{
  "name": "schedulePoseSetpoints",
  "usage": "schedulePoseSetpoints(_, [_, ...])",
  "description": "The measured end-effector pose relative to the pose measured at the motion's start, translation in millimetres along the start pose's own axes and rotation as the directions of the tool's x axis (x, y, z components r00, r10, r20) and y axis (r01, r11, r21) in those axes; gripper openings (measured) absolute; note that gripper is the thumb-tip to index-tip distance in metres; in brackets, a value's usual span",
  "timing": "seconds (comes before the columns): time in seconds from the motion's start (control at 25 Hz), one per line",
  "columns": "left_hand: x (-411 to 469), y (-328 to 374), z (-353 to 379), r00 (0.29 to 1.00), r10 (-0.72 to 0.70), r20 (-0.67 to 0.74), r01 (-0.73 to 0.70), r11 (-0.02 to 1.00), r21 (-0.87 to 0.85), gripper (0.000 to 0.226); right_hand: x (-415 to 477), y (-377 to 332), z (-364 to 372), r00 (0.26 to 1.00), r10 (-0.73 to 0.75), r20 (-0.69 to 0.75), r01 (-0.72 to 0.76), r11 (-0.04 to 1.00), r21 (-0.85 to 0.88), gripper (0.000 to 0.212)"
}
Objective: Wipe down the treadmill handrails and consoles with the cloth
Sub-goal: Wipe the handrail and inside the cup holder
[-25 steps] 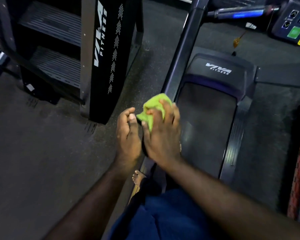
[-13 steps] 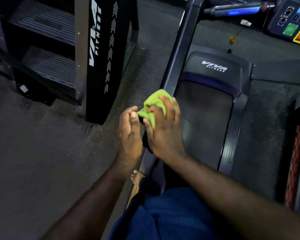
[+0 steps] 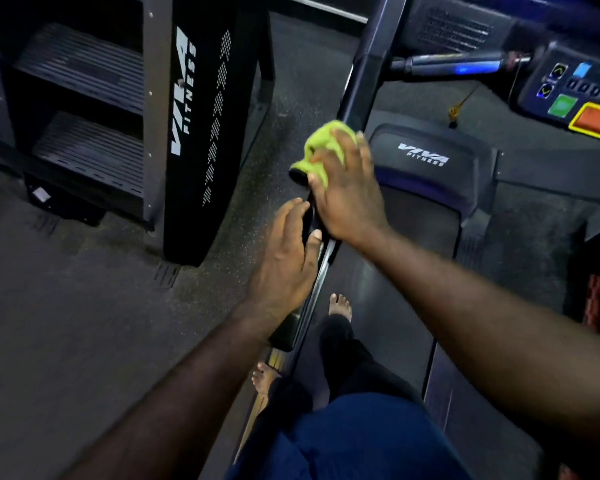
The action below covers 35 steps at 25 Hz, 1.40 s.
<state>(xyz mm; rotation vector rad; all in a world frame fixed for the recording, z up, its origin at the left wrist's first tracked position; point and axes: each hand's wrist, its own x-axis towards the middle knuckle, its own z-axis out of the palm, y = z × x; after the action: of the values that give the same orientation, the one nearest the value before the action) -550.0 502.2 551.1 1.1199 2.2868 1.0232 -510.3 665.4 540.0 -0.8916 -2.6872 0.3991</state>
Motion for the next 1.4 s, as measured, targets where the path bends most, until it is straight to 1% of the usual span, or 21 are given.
schedulePoseSetpoints(0.08, [19, 5, 7, 1.0, -0.006, 0.022, 0.005, 0.999, 0.032, 0.051, 81, 29, -4, 1.0, 0.016, -0.009, -0.016, 0.999, -0.039, 0.04])
schedulePoseSetpoints(0.16, [30, 8, 14, 0.999, -0.001, 0.033, 0.0, 0.999, 0.034, 0.054, 136, 51, -8, 0.996, 0.092, 0.001, -0.092, 0.995, -0.049, 0.038])
schedulePoseSetpoints(0.24, [32, 8, 17, 1.0, 0.003, 0.015, -0.004, 0.998, 0.06, 0.056, 137, 53, -10, 0.992, 0.127, -0.001, -0.127, 0.992, 0.01, 0.041])
schedulePoseSetpoints(0.32, [29, 7, 18, 1.0, 0.015, 0.006, -0.015, 0.996, 0.086, 0.055, 88, 36, -7, 0.992, 0.119, -0.045, -0.116, 0.992, 0.053, 0.045])
schedulePoseSetpoints(0.36, [30, 7, 18, 1.0, 0.019, 0.009, -0.02, 0.996, 0.092, 0.055, 58, 27, -4, 0.996, 0.08, -0.035, -0.077, 0.995, 0.068, 0.046])
schedulePoseSetpoints(0.44, [32, 11, 18, 1.0, -0.011, 0.016, 0.009, 0.996, 0.091, 0.055, 23, 26, -1, 0.994, -0.107, 0.036, 0.105, 0.993, 0.062, 0.043])
schedulePoseSetpoints(0.48, [31, 14, 17, 0.999, -0.033, 0.019, 0.032, 0.996, 0.082, 0.054, 33, 36, -3, 0.981, -0.189, 0.045, 0.186, 0.981, 0.063, 0.042])
schedulePoseSetpoints(0.52, [32, 15, 17, 0.999, -0.042, 0.016, 0.04, 0.997, 0.073, 0.052, 55, 48, -4, 0.976, -0.218, 0.021, 0.217, 0.975, 0.048, 0.041])
schedulePoseSetpoints(0.56, [31, 15, 17, 0.999, -0.037, 0.011, 0.036, 0.997, 0.07, 0.051, 82, 60, -1, 0.982, -0.19, -0.016, 0.19, 0.98, 0.051, 0.04])
schedulePoseSetpoints(0.6, [31, 14, 16, 1.0, -0.024, 0.007, 0.024, 0.997, 0.069, 0.05, 110, 72, 1, 0.99, -0.122, -0.069, 0.127, 0.989, 0.08, 0.038])
schedulePoseSetpoints(0.68, [32, 8, 16, 1.0, 0.005, 0.006, -0.005, 0.998, 0.057, 0.049, 146, 88, 6, 0.988, 0.056, -0.145, -0.019, 0.97, 0.242, 0.034])
schedulePoseSetpoints(0.76, [31, 7, 17, 1.0, 0.014, -0.004, -0.013, 0.999, 0.042, 0.05, 141, 89, 11, 0.961, 0.182, -0.21, -0.075, 0.898, 0.434, 0.031])
schedulePoseSetpoints(0.8, [30, 9, 16, 1.0, 0.011, -0.009, -0.011, 0.999, 0.035, 0.05, 125, 84, 14, 0.937, 0.258, -0.234, -0.095, 0.837, 0.54, 0.033])
schedulePoseSetpoints(0.88, [32, 11, 13, 1.0, 0.028, -0.012, -0.028, 0.999, 0.02, 0.05, 73, 57, 18, 0.892, 0.422, -0.163, -0.187, 0.673, 0.716, 0.041])
schedulePoseSetpoints(0.92, [34, 11, 12, 0.999, 0.053, -0.012, -0.053, 0.998, 0.017, 0.049, 43, 42, 24, 0.877, 0.468, -0.105, -0.235, 0.611, 0.755, 0.044])
schedulePoseSetpoints(1.0, [38, 10, 11, 0.996, 0.087, -0.025, -0.087, 0.996, 0.003, 0.047, 5, 17, 33, 0.877, 0.479, -0.037, -0.276, 0.564, 0.778, 0.047])
schedulePoseSetpoints(1.12, [39, 5, 13, 0.998, 0.066, -0.023, -0.067, 0.998, -0.02, 0.048, 10, 28, 37, 0.869, 0.491, -0.054, -0.232, 0.503, 0.832, 0.052])
schedulePoseSetpoints(1.24, [40, -4, 14, 0.999, 0.039, -0.007, -0.039, 0.999, -0.03, 0.051, -2, 21, 40, 0.812, 0.583, -0.012, -0.281, 0.409, 0.868, 0.054])
schedulePoseSetpoints(1.32, [37, -2, 14, 0.999, 0.054, 0.004, -0.054, 0.999, -0.005, 0.05, -45, -7, 46, 0.809, 0.588, 0.032, -0.275, 0.329, 0.903, 0.052])
schedulePoseSetpoints(1.36, [34, -1, 14, 0.997, 0.079, 0.006, -0.079, 0.997, 0.005, 0.05, -77, -26, 48, 0.802, 0.594, 0.065, -0.279, 0.276, 0.92, 0.049])
schedulePoseSetpoints(1.4, [33, 0, 15, 0.995, 0.099, -0.004, -0.099, 0.995, 0.005, 0.05, -111, -46, 49, 0.787, 0.602, 0.134, -0.312, 0.201, 0.928, 0.048])
